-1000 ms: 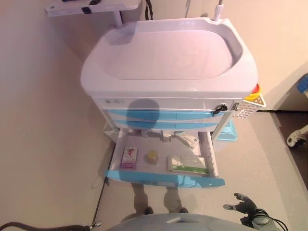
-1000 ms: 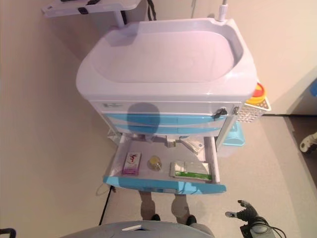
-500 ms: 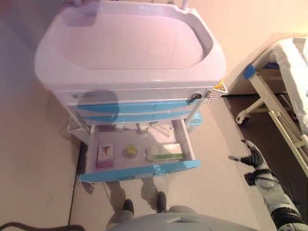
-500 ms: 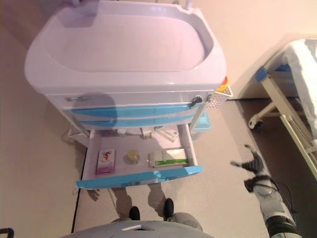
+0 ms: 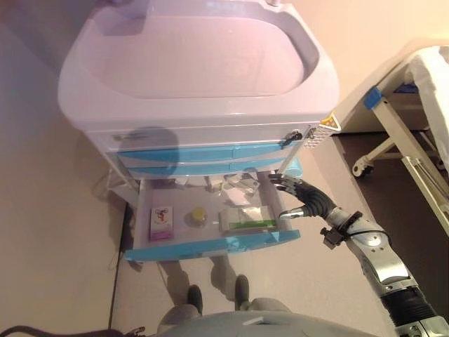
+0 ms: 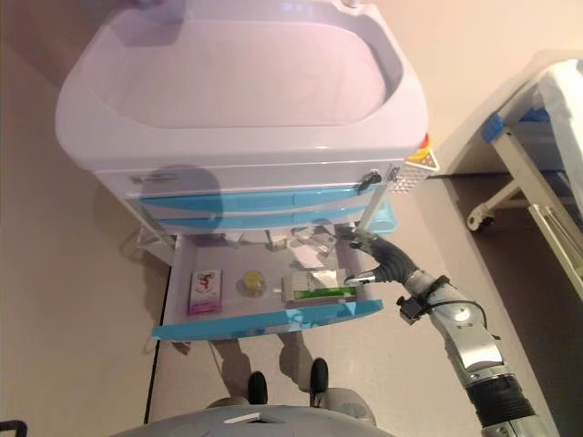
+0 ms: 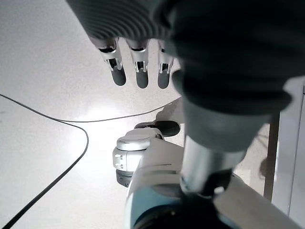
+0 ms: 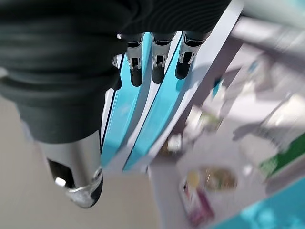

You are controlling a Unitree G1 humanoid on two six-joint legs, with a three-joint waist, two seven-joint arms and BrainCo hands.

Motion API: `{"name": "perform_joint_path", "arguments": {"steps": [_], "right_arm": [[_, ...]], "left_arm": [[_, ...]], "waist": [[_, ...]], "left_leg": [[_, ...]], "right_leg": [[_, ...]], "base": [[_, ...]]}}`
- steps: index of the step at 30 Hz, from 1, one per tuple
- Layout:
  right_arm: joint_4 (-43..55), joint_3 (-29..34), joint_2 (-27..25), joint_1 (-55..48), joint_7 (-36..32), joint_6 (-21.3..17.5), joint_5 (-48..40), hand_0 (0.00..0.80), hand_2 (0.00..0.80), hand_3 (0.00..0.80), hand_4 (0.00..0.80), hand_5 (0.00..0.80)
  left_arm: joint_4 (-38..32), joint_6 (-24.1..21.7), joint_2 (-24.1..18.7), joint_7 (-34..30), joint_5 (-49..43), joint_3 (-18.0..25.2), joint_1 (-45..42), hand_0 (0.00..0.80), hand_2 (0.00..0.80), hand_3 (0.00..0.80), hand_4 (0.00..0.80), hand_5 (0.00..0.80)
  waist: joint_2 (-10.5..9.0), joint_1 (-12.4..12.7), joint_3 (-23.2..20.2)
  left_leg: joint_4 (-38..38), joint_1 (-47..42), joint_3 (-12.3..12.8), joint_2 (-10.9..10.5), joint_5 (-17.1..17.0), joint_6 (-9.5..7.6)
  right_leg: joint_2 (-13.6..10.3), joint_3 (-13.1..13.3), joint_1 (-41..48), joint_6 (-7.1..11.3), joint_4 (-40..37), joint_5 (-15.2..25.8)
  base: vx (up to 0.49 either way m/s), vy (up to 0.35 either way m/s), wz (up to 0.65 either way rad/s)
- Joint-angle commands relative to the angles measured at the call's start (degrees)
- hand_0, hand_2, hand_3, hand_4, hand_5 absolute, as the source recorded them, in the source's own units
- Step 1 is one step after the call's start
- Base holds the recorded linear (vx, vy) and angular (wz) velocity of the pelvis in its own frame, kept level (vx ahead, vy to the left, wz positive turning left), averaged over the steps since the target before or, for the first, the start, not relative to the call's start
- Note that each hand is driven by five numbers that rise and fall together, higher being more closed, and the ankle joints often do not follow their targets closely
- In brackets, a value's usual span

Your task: Open the drawer and pick up the medicine

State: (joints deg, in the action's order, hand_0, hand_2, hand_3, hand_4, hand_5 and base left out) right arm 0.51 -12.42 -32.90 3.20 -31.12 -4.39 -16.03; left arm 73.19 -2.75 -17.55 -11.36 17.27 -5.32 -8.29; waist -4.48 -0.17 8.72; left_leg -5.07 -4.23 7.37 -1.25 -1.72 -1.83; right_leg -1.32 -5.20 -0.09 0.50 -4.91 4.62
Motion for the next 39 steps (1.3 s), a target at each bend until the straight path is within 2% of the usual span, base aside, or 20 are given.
{"name": "perform_joint_path", "arguments": {"steps": [1, 9, 13, 19, 27, 34, 39], "right_arm": [[6.78, -3.12, -0.76, 6.09, -2.85, 0.98, -5.38, 0.0, 0.0, 0.0, 0.0, 0.0], [9.09, -10.72, 1.58, 11.72, -5.01, 4.74, -5.19, 0.0, 0.0, 0.0, 0.0, 0.0], [5.79, -14.93, 3.64, 14.25, -1.96, 4.61, -3.87, 0.0, 0.0, 0.0, 0.0, 0.0], [-6.2, -19.46, 7.62, 16.48, 4.97, 0.61, 2.27, 0.0, 0.0, 0.0, 0.0, 0.0], [-19.22, -19.59, 10.02, 20.42, 16.74, -3.78, 12.09, 0.0, 0.0, 0.0, 0.0, 0.0], [-21.58, -19.14, 9.14, 22.91, 27.92, -10.58, 26.76, 0.0, 0.0, 0.0, 0.0, 0.0], [-20.6, -19.77, 7.96, 24.65, 28.77, -10.26, 29.68, 0.0, 0.0, 0.0, 0.0, 0.0]], "left_arm": [[1.01, -2.22, 1.32, -0.61, 3.5, -1.14, 2.76, 0.0, 0.0, 0.0, 0.0, 0.0], [1.53, -2.13, 1.68, 0.19, 4.08, -2.16, 2.21, 0.0, 0.0, 0.0, 0.0, 0.0], [1.4, -2.23, 1.83, 0.12, 4.31, -1.78, 2.35, 0.0, 0.0, 0.0, 0.0, 0.0], [1.12, -2.15, 2.24, 0.43, 4.06, -1.59, 2.3, 0.0, 0.0, 0.0, 0.0, 0.0], [0.7, -1.01, 2.45, 0.57, 2.35, -1.43, 2.49, 0.0, 0.0, 0.0, 0.0, 0.0], [0.46, -1.19, 3.1, -0.04, 1.24, -1.16, 1.81, 0.0, 0.0, 0.0, 0.0, 0.0], [0.46, -1.35, 3.22, -0.49, 0.76, -1.12, 1.93, 0.0, 0.0, 0.0, 0.0, 0.0]], "waist": [[0.41, 2.25, -0.83], [0.46, 4.78, -0.39], [0.36, 6.53, -0.16], [0.62, 9.07, 0.17], [1.17, 11.27, 0.52], [1.66, 11.94, 0.38], [1.71, 11.95, 0.55]], "left_leg": [[0.78, 2.27, -3.57, -1.85, 2.37, -1.2], [0.81, 2.44, -6.51, -2.13, 2.02, -1.15], [0.94, 2.8, -8.37, -2.46, 1.78, -1.03], [0.95, 3.44, -10.34, -2.7, 1.41, -0.8], [0.47, 4.32, -12.81, -2.96, 0.68, -0.2], [0.43, 4.58, -13.61, -2.88, 0.58, 0.18], [0.56, 4.67, -13.72, -2.81, 0.68, 0.31]], "right_leg": [[-1.25, -0.83, -0.86, 3.26, 6.89, -3.77], [-1.41, -1.95, -0.38, 2.87, 7.84, -4.84], [-1.6, -2.94, -0.05, 2.67, 7.9, -5.17], [-2.14, -5.4, 0.52, 2.24, 7.63, -5.65], [-2.75, -8.34, 0.96, 2.06, 7.02, -5.78], [-3.03, -9.49, 1.41, 2.21, 6.56, -5.83], [-3.01, -9.49, 1.37, 2.16, 6.57, -5.95]], "base": [[0.015, 0.0, 0.12], [0.019, -0.008, 0.16], [0.022, -0.024, 0.22], [0.018, -0.009, 0.3], [0.007, -0.001, 0.27], [0.022, 0.008, 0.08], [0.0, 0.0, 0.0]]}}
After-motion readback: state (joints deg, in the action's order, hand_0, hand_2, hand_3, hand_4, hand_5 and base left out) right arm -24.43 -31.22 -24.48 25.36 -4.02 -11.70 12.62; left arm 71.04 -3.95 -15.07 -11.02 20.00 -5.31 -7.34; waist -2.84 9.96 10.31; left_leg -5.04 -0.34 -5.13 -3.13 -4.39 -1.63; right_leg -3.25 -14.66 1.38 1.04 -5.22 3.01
